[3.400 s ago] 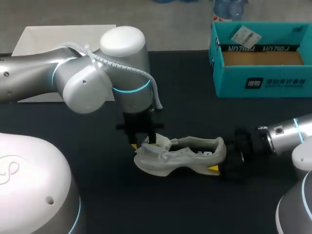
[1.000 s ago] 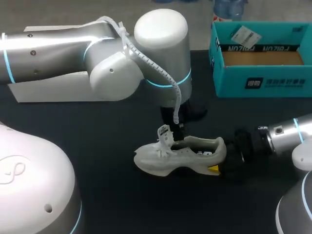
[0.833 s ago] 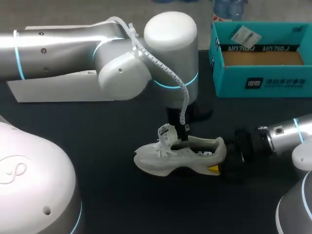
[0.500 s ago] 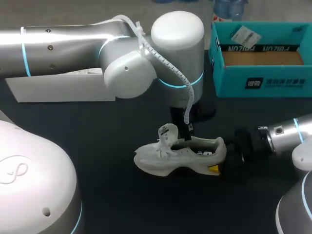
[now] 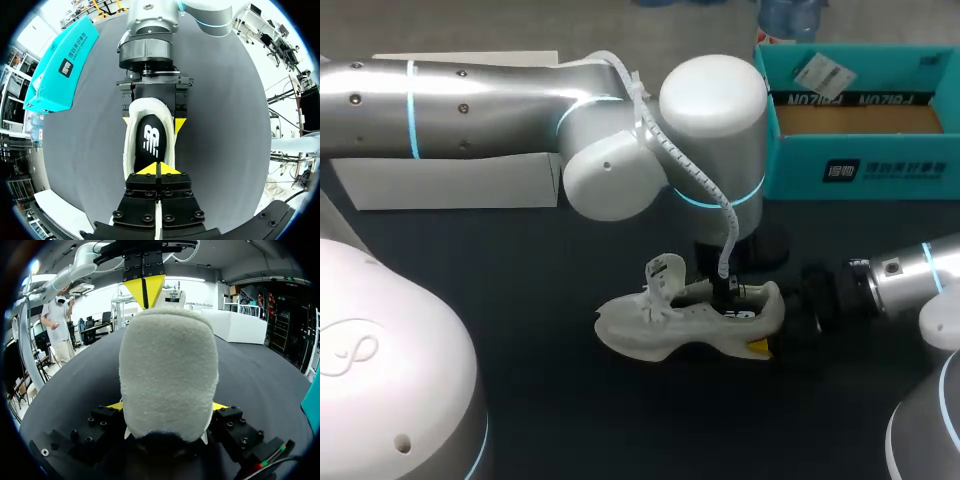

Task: Take the shoe out of the shoebox, open the shoe tongue, remove and reinsert the insole, then place the shoe into the shoebox

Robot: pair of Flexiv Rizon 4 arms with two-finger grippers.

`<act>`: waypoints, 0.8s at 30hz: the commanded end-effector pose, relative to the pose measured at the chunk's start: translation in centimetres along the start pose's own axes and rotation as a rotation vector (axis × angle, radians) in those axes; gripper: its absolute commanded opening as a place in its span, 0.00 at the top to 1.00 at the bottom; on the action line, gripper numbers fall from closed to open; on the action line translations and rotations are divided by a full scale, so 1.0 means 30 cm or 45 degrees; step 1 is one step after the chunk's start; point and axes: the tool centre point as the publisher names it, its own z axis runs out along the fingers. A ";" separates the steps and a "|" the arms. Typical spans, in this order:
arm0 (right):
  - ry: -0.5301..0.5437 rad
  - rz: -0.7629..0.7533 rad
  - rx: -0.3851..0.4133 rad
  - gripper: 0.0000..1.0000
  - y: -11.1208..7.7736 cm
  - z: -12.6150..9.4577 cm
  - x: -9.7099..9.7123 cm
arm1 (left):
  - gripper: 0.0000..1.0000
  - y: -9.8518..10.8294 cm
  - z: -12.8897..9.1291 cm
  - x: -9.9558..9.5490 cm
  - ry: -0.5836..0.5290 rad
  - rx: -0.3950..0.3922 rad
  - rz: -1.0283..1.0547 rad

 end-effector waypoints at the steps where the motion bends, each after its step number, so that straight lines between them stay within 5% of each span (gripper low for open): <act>1: -0.002 0.001 0.006 1.00 0.000 0.003 -0.001 | 1.00 -0.065 0.078 -0.018 0.042 -0.029 0.014; 24: -0.002 0.001 0.006 1.00 0.000 0.003 -0.001 | 1.00 0.073 0.184 0.028 0.200 -0.145 0.045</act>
